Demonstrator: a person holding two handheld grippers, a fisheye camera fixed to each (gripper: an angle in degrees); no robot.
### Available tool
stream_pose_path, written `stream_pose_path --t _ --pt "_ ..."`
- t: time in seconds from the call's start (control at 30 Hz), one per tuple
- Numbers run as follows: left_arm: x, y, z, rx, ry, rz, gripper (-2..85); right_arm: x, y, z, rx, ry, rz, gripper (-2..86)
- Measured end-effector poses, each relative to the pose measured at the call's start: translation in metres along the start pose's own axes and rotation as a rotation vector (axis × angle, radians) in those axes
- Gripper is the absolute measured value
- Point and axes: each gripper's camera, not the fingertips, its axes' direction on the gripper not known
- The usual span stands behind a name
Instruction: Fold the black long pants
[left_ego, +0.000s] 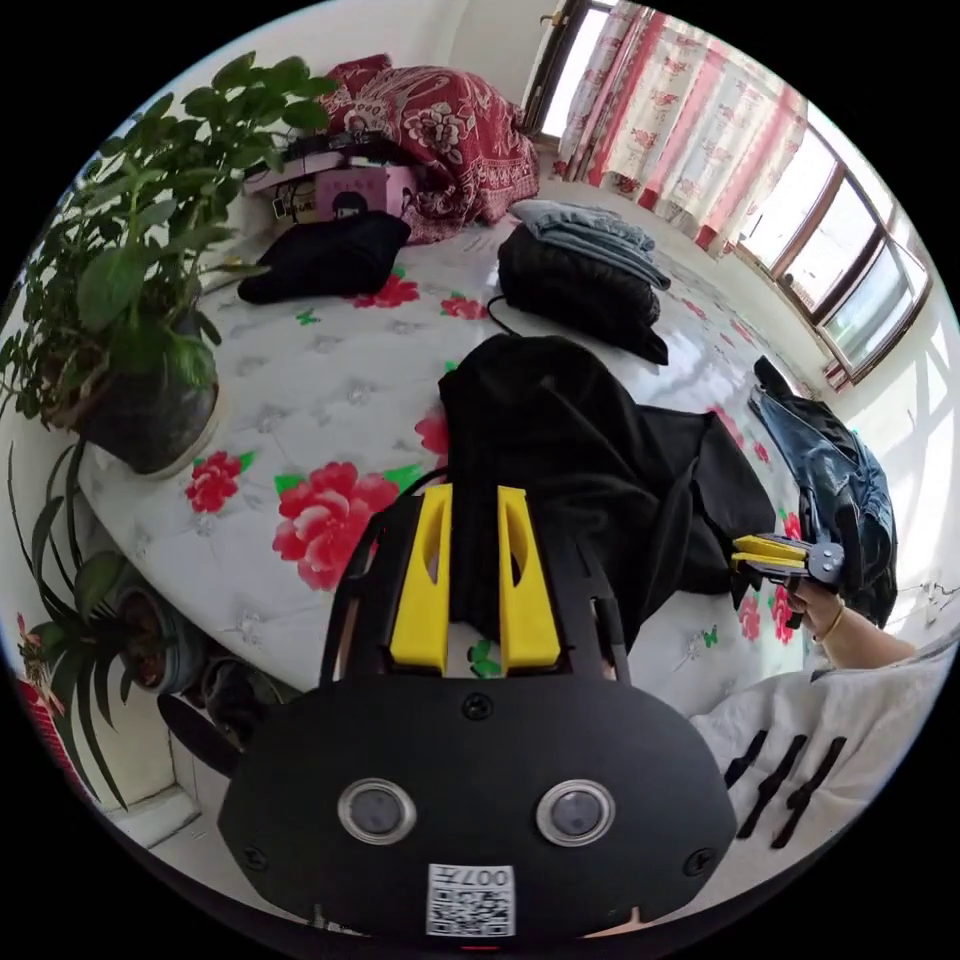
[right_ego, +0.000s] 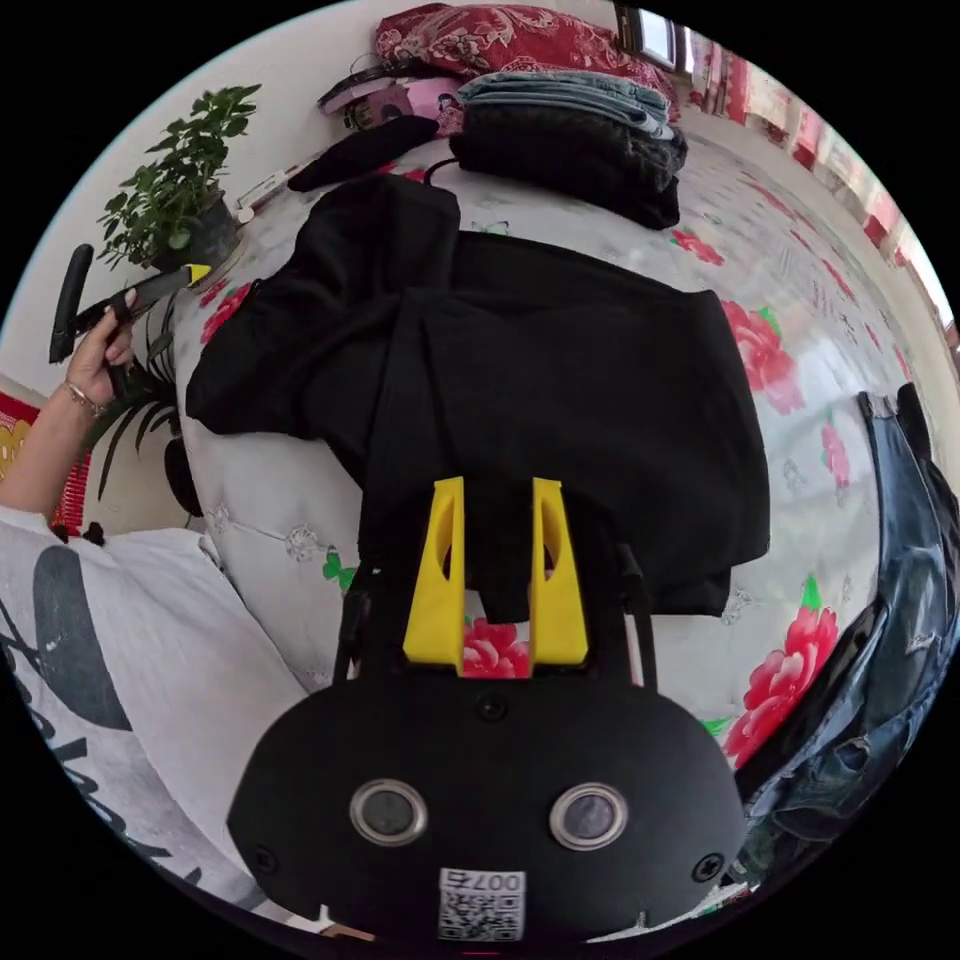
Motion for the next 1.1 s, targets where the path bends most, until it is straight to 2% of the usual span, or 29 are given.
stream_pose_path --t 0.03,0.13,0.23,0.3,0.37,0.43,0.5,0.63,0.7,0.77,0.87,0.97,1.1 --pt "-0.004 0.014 0.003 -0.051 0.005 -0.028 7.5 0.008 -0.008 0.011 -0.055 0.008 0.033 2.1" --pt "-0.008 0.039 0.010 -0.156 0.026 -0.081 9.2 0.037 -0.016 -0.025 0.042 -0.009 0.100 0.5" --pt "0.003 0.046 0.022 -0.222 -0.001 -0.035 9.5 0.095 -0.006 -0.116 0.298 0.080 0.177 0.2" --pt "0.014 0.041 0.022 -0.215 -0.045 0.013 9.4 0.149 0.010 -0.176 0.409 0.215 0.335 0.4" --pt "0.023 0.030 0.020 -0.222 -0.070 0.032 9.2 0.229 0.050 -0.238 0.492 0.343 0.625 1.4" --pt "0.027 0.023 0.018 -0.211 -0.076 0.036 9.1 0.271 0.085 -0.264 0.495 0.395 0.800 2.7" --pt "0.032 0.018 0.016 -0.202 -0.094 0.041 8.7 0.279 0.112 -0.276 0.542 0.361 0.836 4.1" --pt "0.036 0.007 0.002 -0.239 -0.121 0.028 6.8 0.217 0.106 -0.238 0.515 0.117 0.631 6.8" --pt "0.034 0.001 -0.007 -0.248 -0.092 0.014 3.9 0.168 0.083 -0.201 0.444 -0.028 0.486 8.0" --pt "0.031 -0.006 -0.026 -0.247 -0.039 -0.021 0.1 0.098 0.045 -0.151 0.292 -0.188 0.282 9.7" --pt "0.029 -0.010 -0.060 -0.202 0.036 -0.040 -0.7 0.034 0.011 -0.105 0.123 -0.230 0.088 9.8" --pt "0.024 -0.012 -0.102 -0.135 0.102 -0.044 -0.9 0.024 0.000 -0.080 -0.058 -0.116 0.002 7.1" --pt "0.009 -0.011 -0.165 -0.029 0.180 -0.068 -1.0 0.058 0.023 -0.141 0.044 -0.121 -0.020 1.7"
